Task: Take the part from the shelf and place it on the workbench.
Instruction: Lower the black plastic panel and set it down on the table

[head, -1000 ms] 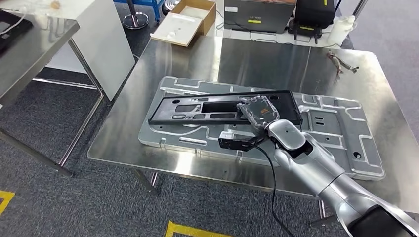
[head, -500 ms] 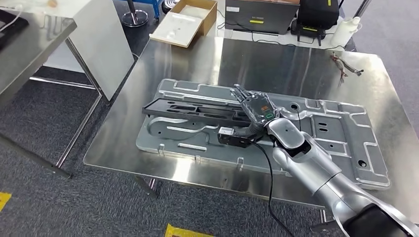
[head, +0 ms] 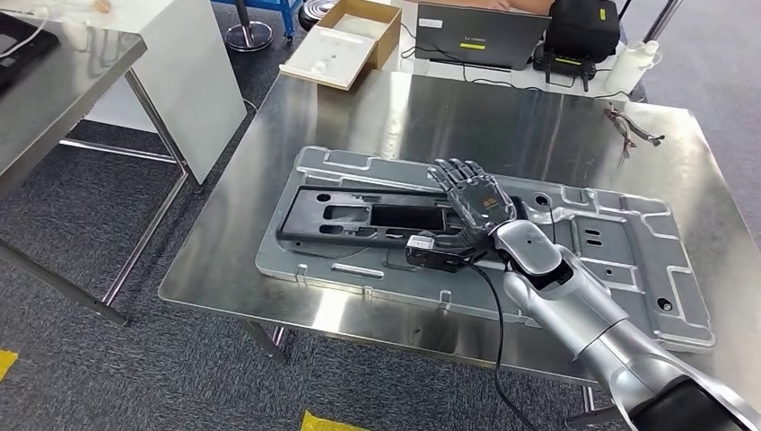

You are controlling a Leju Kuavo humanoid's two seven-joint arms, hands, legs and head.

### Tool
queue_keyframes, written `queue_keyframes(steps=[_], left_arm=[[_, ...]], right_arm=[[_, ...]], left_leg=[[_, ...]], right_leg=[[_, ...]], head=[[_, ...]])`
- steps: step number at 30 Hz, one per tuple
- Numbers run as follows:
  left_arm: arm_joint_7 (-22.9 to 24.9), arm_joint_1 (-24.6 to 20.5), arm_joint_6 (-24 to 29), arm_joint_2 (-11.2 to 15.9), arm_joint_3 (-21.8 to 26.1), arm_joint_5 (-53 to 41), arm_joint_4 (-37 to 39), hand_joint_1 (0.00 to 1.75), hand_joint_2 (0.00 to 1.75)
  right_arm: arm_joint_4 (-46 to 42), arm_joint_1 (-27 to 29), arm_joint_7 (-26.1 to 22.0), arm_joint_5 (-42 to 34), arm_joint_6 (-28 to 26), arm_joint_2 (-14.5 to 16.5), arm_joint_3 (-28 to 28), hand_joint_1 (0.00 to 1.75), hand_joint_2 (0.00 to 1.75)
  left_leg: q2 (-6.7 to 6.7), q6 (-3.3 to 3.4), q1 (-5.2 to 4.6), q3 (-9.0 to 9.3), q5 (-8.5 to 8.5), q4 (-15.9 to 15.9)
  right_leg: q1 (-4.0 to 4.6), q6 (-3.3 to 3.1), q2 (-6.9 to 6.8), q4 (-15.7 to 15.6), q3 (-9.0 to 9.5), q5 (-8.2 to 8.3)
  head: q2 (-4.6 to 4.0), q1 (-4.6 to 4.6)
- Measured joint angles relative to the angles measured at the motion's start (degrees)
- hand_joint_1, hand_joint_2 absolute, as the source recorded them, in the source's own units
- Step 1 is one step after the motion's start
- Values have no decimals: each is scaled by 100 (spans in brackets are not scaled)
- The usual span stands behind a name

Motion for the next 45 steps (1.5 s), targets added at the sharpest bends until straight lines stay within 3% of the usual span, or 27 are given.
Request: queue_keyframes(steps=[2, 3, 6, 7, 8, 9, 12, 14, 17, 19, 21, 22, 23, 24, 26, 27, 28, 31, 32, 33, 36, 37, 38, 39, 41, 43, 45], left_arm=[[3, -2, 3, -8, 0, 10, -1, 0, 0], [5, -2, 3, -11, 1, 15, -1, 0, 0], [10, 1, 1, -12, 9, 28, -1, 0, 0], [10, 1, -3, -12, 14, 32, -1, 0, 0], [9, 1, -8, -12, 19, 34, -1, 0, 0], [6, 0, -14, -13, 23, 36, -1, 0, 0], [-16, 1, -22, -26, 32, 37, -1, 0, 0], [-24, -1, -24, -31, 37, 39, -1, 0, 0], [-24, -7, -25, -27, 40, 40, -1, 0, 0], [-25, -16, -26, -22, 43, 44, -1, 0, 0], [-28, -36, -26, -17, 46, 51, -1, 0, 0], [-27, -44, -26, -14, 48, 54, -1, 0, 0], [-23, -43, -28, -9, 49, 56, -1, 0, 0], [-20, -33, -34, -4, 49, 54, -1, 0, 0], [-15, 5, -53, 4, 50, 51, -1, 0, 0], [-19, 19, -60, 4, 50, 49, -1, 0, 0], [-21, 26, -62, 2, 50, 49, -1, 0, 0], [-28, 22, -63, -7, 50, 49, -1, 0, 0], [-30, 16, -63, -9, 50, 49, -1, 0, 0], [-29, 8, -63, -12, 50, 49, -1, 0, 0], [-32, -19, -63, -14, 50, 50, -1, 0, 0], [-33, -27, -63, -14, 50, 51, -1, 0, 0], [-34, -36, -63, -14, 51, 52, -1, 0, 0], [-38, -44, -63, -15, 51, 52, -1, 0, 0], [-46, -57, -64, -26, 52, 54, -1, 0, 0], [-42, -69, -66, -51, 52, 54, -1, 0, 0], [-31, -75, -66, -55, 53, 54, -1, 0, 0]], right_arm=[[16, 21, -11, 1, -31, 70, -63, 0, 0], [31, 26, -14, 1, -45, 123, -105, 0, 0], [100, 79, -16, 1, -64, 239, -210, 0, 0], [122, 110, -21, 1, -66, 256, -226, 0, 0], [141, 136, -31, 2, -68, 265, -239, 0, 0], [155, 153, -44, 4, -69, 271, -253, 0, 0], [169, 152, -76, 13, -77, 281, -319, 0, 0], [177, 147, -85, 19, -84, 284, -350, 0, 0], [191, 151, -96, 21, -92, 284, -367, 0, 0], [199, 155, -99, 22, -100, 272, -374, 0, 0], [209, 169, -99, 22, -105, 247, -375, 0, 0], [215, 181, -99, 22, -105, 237, -375, 0, 0], [220, 191, -99, 22, -105, 234, -374, 0, 0], [223, 196, -99, 22, -105, 234, -374, 0, 0], [226, 196, -98, 22, -106, 232, -376, 0, 0], [226, 194, -99, 22, -106, 229, -380, 0, 0], [226, 191, -104, 23, -106, 225, -382, 0, 0], [229, 199, -119, 31, -104, 237, -385, 0, 0], [235, 204, -120, 34, -104, 256, -386, 0, 0], [242, 210, -120, 37, -103, 282, -388, 0, 0], [261, 223, -121, 48, -105, 348, -393, 0, 0], [267, 233, -121, 55, -107, 359, -394, 0, 0], [275, 248, -121, 65, -109, 366, -394, 0, 0], [284, 262, -123, 76, -110, 369, -394, 0, 0], [293, 271, -129, 94, -115, 369, -396, 0, 0], [292, 253, -135, 105, -127, 373, -409, 0, 0], [290, 237, -143, 113, -143, 379, -425, 0, 0]], left_leg=[[11, 85, 7, 7, 43, -21], [21, 124, 12, 13, 61, -34], [36, 185, -9, 9, 80, -33], [36, 197, -20, 9, 86, -28], [33, 207, -33, 9, 90, -21], [30, 215, -48, 11, 93, -14], [23, 213, -95, -10, 74, 2], [31, 183, -108, -53, 78, 6], [46, 111, -128, -85, 14, 56], [67, 26, -134, -202, -315, 432], [92, -54, -116, -376, -737, 1097], [100, -83, -105, -405, -848, 1336], [105, -109, -91, -361, -860, 1408], [108, -136, -71, -228, -768, 1262], [71, -200, -22, 183, -490, 548], [30, -189, -4, 320, -384, 232], [-9, -156, 4, 379, -326, 42], [-14, 43, -22, 293, -194, -9], [7, 101, -28, 259, -129, -15], [28, 158, -30, 207, -57, -24], [59, 256, -58, -16, 142, -24], [62, 267, -76, -93, 200, -20], [64, 276, -97, -165, 253, -18], [64, 284, -123, -229, 303, -16], [63, 295, -171, -316, 389, -16], [68, 274, -197, -370, 463, -18], [81, 217, -179, -398, 545, -41]], right_leg=[[-9, 46, 6, 110, -59, -72], [-15, 60, 14, 307, -147, -189], [-24, 71, 47, 1351, -619, -636], [-23, 60, 54, 1578, -727, -681], [-18, 38, 58, 1613, -746, -629], [-6, 3, 59, 1444, -668, -487], [78, -168, 3, 451, -197, 18], [113, -224, -32, 172, -81, 66], [68, -216, -29, -11, -34, 77], [20, -211, -55, -116, -19, 117], [12, -205, -77, -124, -58, 161], [7, -192, -85, -116, -89, 185], [-3, -173, -88, -104, -128, 214], [-18, -147, -86, -83, -175, 246], [-50, -76, -72, -20, -283, 312], [-55, -33, -57, 13, -335, 353], [-55, 4, -47, 30, -374, 402], [-56, 85, -16, -26, -424, 573], [-63, 107, 0, -14, -452, 534], [-69, 124, 18, 93, -502, 380], [-68, 124, 46, 1060, -728, -469], [-58, 111, 48, 1408, -762, -630], [-43, 84, 50, 1618, -729, -671], [-19, 38, 52, 1631, -601, -605], [63, -125, 46, 1074, -86, -393], [144, -302, 1, 320, 448, -387], [193, -376, -7, -35, 642, -434]], head=[[0, 0], [0, 0], [0, 0], [0, 0], [0, 0], [0, 0], [0, 0], [0, -1], [0, -1], [0, -2], [0, -2], [0, -2], [0, -2], [0, -2], [0, -3], [0, -3], [0, -4], [0, -3], [0, -3], [0, -3], [0, -3], [0, -4], [0, -3], [0, -4], [0, -4], [0, -4], [0, -4]])
